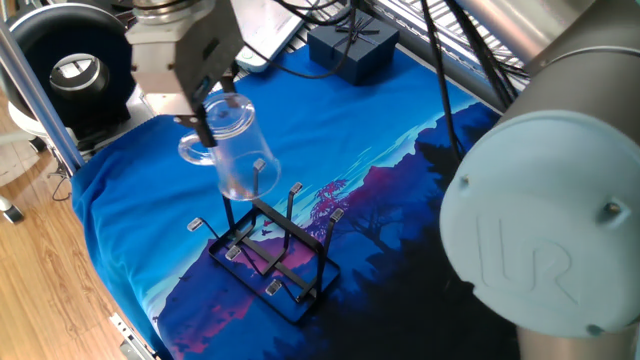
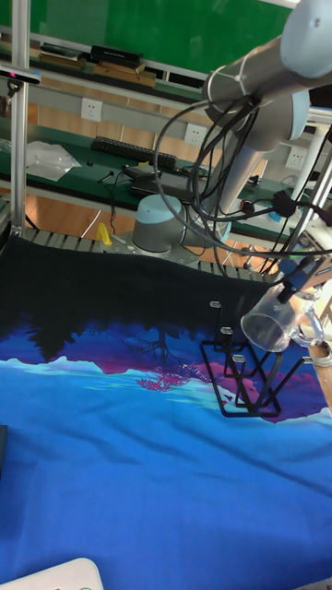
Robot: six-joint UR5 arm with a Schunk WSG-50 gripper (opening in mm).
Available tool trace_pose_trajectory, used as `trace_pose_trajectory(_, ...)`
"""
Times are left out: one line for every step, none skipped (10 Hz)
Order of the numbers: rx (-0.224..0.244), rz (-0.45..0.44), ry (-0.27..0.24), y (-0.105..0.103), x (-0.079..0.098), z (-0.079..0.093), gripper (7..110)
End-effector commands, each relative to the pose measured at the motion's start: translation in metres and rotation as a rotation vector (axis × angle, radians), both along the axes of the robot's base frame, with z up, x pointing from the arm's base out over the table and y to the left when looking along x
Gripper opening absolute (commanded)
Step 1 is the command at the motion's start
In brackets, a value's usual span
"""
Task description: Take the cup off the cup rack
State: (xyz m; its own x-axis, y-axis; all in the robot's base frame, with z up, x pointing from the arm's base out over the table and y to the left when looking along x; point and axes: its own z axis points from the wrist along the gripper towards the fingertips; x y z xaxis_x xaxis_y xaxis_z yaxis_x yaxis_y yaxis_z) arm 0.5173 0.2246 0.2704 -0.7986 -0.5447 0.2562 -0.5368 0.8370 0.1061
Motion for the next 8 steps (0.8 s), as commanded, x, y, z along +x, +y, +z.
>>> trace_pose_trajectory(0.015, -0.011, -0.001, 0.011, -0.002, 0.005, 44)
trace_pose_trajectory(0.016, -0.007, -0.006, 0.007, -0.001, 0.004, 44)
trace_pose_trajectory(0.018, 0.002, -0.007, 0.007, -0.001, 0.004, 44)
trace_pose_trajectory(0.024, 0.014, -0.011, 0.008, 0.000, 0.003, 44)
trace_pose_trajectory(0.028, 0.022, -0.010, 0.008, 0.000, 0.003, 44)
trace_pose_trajectory(0.000, 0.026, -0.008, 0.001, 0.000, 0.004, 44)
trace_pose_trajectory(-0.013, 0.013, -0.004, -0.001, -0.001, 0.004, 44)
trace_pose_trajectory(-0.023, -0.012, -0.009, -0.002, 0.000, 0.004, 44)
